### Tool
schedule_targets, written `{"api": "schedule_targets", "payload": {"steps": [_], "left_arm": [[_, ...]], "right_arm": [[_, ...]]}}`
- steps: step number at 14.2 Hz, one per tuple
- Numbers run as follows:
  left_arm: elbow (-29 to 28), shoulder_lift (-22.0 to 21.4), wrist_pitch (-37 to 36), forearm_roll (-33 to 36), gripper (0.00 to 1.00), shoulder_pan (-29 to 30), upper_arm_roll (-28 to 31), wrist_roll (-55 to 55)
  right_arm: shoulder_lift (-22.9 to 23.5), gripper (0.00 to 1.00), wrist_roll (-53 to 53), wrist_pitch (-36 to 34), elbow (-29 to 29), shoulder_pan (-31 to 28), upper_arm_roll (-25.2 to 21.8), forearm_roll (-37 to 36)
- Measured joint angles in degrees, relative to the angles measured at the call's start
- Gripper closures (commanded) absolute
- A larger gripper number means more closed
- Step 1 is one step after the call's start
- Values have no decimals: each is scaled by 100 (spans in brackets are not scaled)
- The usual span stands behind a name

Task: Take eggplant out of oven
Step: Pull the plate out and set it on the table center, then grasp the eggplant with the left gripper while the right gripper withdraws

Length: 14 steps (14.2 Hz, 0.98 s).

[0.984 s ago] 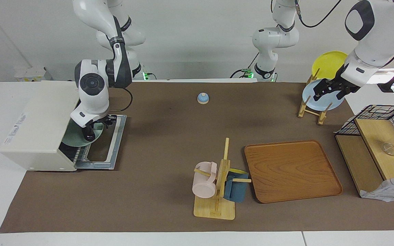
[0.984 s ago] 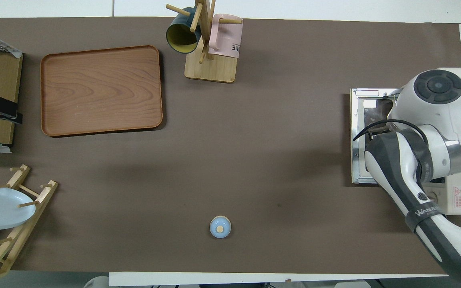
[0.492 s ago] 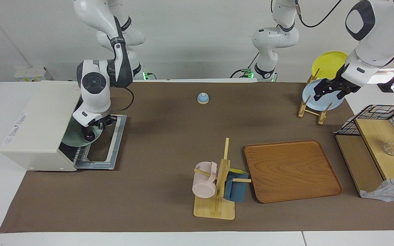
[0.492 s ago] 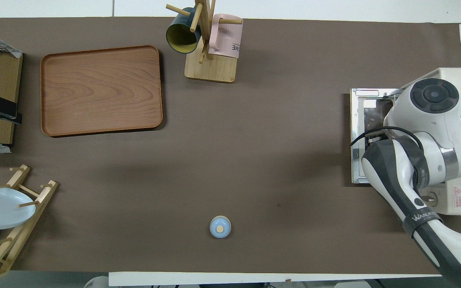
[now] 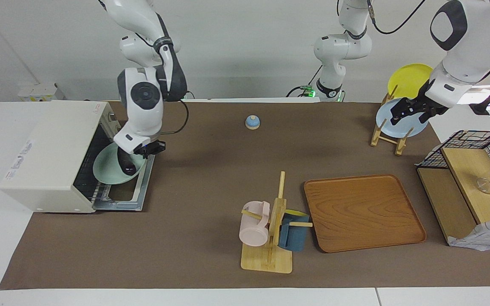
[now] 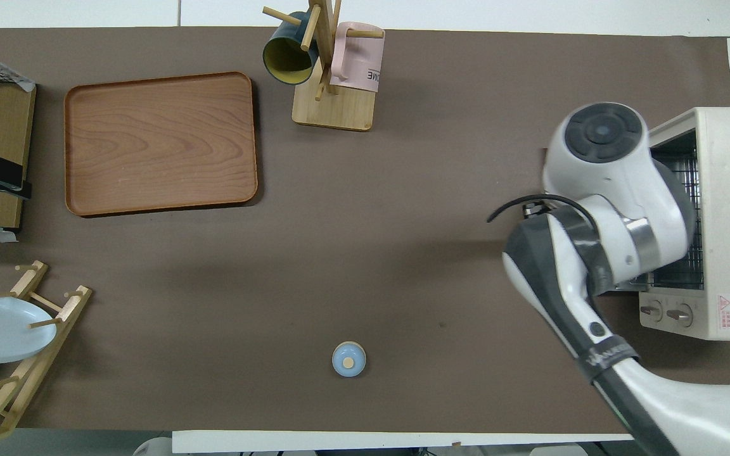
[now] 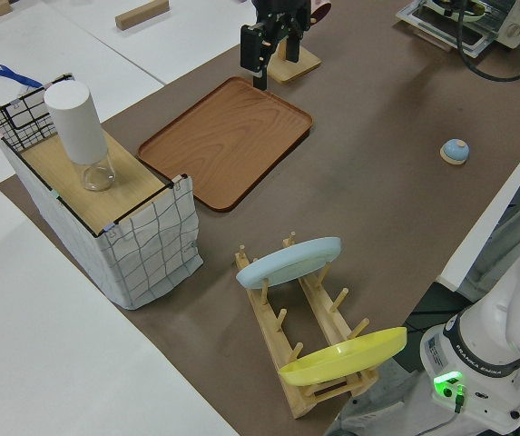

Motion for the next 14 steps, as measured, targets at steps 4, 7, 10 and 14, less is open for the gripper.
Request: {"api": "schedule_targets", "payload": {"steps": [4,7,10,14], "left_arm": [[-26,0,-13,0,0,125,23,0],[-85,-1,-18,0,0,125,23,0],[-122,-12,-40,0,0,122,20,0],[-770,-275,308,-2,0,-89,-61,-39]], "right_arm": [[1897,100,1874,-1143,2838,1115,158,909],[3681,100,3631,-517,4740,1486,758,1124],[4465,46,4340,-64,5491,1812,903,1125],[4350,38,4840,50,5863,1847,1009,1165]]}}
